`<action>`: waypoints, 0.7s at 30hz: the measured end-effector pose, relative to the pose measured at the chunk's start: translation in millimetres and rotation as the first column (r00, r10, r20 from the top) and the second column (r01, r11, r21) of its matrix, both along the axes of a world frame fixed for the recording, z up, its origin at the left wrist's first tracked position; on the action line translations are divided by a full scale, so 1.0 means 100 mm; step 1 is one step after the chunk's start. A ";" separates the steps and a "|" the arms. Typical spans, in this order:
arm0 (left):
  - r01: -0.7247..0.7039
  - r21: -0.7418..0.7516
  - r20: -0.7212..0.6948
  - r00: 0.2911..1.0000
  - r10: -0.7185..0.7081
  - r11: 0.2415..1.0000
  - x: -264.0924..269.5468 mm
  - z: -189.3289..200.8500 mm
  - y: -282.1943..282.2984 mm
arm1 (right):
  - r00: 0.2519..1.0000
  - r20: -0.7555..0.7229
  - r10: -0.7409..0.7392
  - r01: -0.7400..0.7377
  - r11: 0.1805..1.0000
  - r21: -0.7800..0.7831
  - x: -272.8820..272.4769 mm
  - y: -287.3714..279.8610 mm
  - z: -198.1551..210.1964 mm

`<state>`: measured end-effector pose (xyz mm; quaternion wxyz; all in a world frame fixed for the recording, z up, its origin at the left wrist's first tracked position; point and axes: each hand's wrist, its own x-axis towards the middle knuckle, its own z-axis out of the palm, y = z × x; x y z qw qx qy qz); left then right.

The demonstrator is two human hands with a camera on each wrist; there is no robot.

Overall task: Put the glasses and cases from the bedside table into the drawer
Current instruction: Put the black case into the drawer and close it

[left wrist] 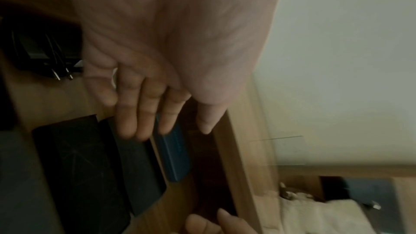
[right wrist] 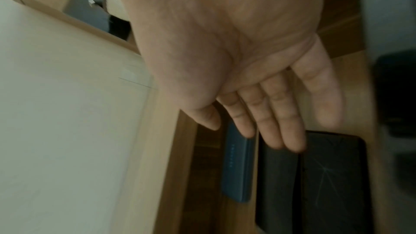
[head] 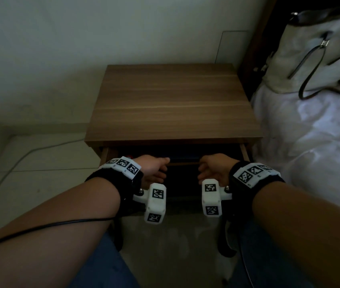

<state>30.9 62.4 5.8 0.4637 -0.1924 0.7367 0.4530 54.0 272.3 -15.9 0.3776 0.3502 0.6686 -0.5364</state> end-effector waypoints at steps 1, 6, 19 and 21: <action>-0.001 0.018 0.007 1.000 0.001 1.000 0.05 0.03 0.01 | 1.000 0.003 0.005 -0.005 1.000 -0.016 0.04 -0.01 0.04; 0.017 0.048 0.031 0.999 -0.019 0.999 0.31 0.15 0.03 | 0.997 0.021 0.077 -0.075 0.995 -0.068 0.28 -0.15 0.19; 0.259 0.006 0.080 0.962 -0.259 0.966 0.63 0.16 -0.03 | 0.966 0.055 0.252 -0.250 0.968 -0.039 0.59 -0.27 0.20; 0.267 -0.003 0.071 0.961 -0.266 0.964 0.63 0.17 -0.03 | 0.960 0.045 0.277 -0.277 0.961 -0.014 0.60 -0.27 0.23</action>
